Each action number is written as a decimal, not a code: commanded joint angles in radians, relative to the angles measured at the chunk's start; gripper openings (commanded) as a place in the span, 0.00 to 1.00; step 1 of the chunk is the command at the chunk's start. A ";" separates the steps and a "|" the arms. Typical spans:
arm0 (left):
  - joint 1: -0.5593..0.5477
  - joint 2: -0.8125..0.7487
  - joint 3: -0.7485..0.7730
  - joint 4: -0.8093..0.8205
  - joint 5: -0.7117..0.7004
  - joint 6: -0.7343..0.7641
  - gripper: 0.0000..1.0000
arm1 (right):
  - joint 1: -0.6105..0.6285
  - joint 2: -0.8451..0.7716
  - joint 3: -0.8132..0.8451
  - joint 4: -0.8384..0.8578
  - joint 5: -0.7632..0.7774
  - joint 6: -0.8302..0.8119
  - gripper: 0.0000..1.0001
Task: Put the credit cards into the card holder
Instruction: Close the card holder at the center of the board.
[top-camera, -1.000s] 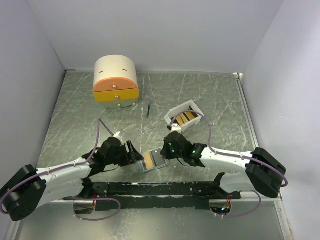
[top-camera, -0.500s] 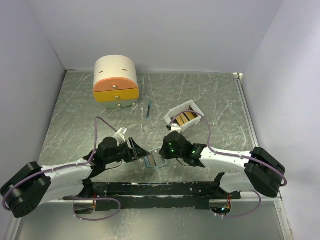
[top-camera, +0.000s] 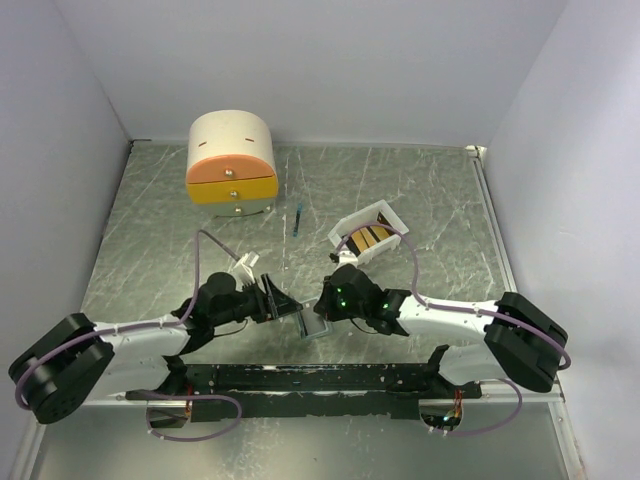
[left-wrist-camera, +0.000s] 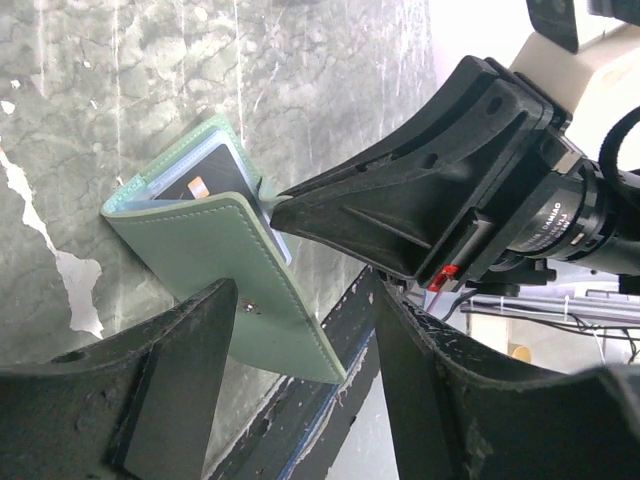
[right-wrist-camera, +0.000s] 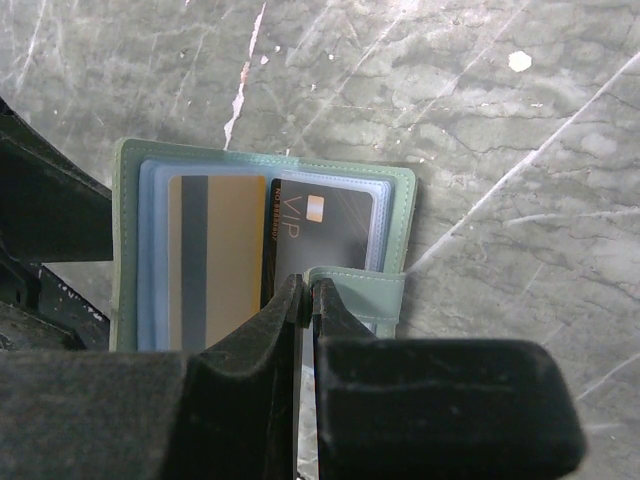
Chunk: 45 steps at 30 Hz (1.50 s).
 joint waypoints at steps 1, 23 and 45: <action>-0.001 0.041 0.054 0.035 0.012 0.068 0.67 | 0.007 -0.028 -0.013 -0.011 0.035 0.007 0.00; -0.003 0.206 0.178 -0.077 -0.002 0.178 0.60 | 0.006 -0.129 -0.056 -0.069 0.161 0.065 0.00; -0.052 0.382 0.311 -0.259 0.027 0.251 0.31 | 0.006 -0.127 -0.029 -0.033 0.092 0.027 0.05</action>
